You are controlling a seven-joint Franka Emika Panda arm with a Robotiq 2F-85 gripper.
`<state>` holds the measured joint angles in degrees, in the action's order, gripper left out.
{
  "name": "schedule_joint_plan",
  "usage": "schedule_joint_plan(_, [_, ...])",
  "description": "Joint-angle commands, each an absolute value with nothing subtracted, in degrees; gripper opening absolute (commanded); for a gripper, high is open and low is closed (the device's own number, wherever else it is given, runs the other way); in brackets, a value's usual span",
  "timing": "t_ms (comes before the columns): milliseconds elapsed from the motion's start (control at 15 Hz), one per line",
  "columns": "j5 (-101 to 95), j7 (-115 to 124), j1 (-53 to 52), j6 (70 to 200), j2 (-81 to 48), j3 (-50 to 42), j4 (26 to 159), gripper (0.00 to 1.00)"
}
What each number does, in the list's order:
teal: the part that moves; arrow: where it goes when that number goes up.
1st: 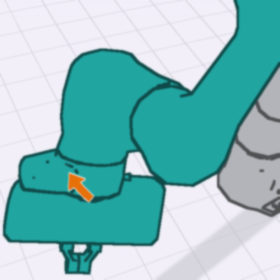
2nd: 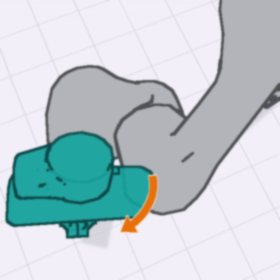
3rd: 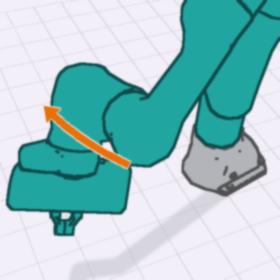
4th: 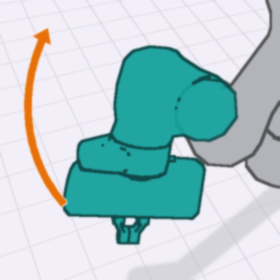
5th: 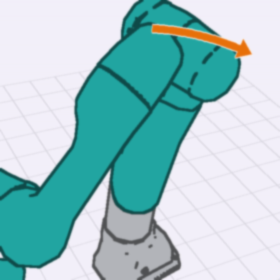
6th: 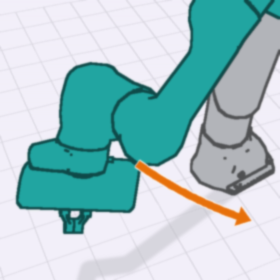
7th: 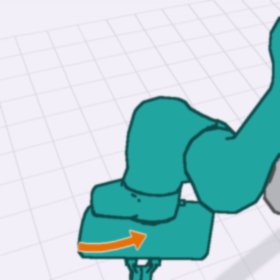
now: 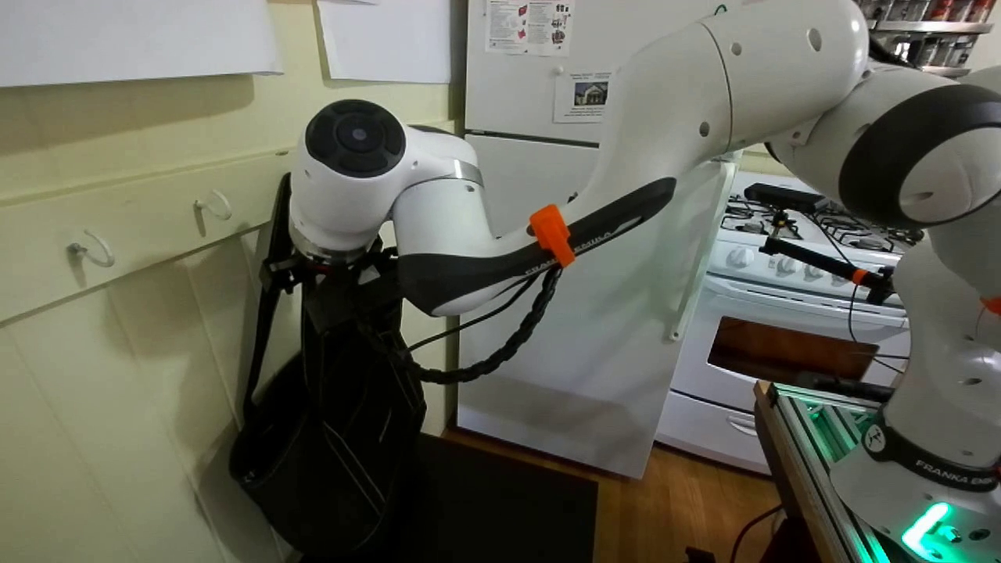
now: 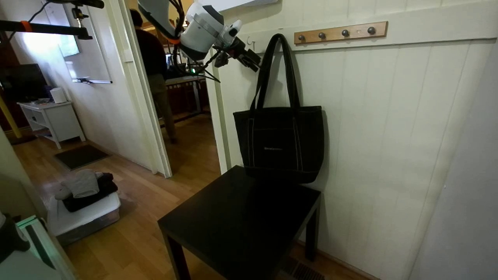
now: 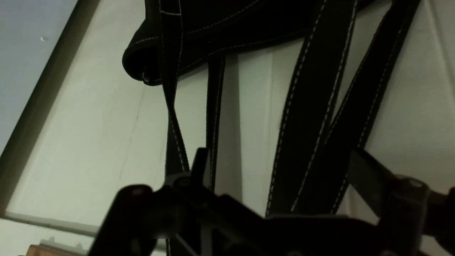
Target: Move the book to the next hook on the right
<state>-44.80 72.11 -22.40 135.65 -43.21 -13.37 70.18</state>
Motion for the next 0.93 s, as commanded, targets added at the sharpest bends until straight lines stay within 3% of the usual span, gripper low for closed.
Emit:
schedule_joint_plan(0, [-48.86,74.83,-22.41,135.49,-47.05,-13.87,65.74,1.00])
schedule_joint_plan(867, [-60.51,84.71,-22.28,138.12,-56.46,-16.50,54.03,1.00])
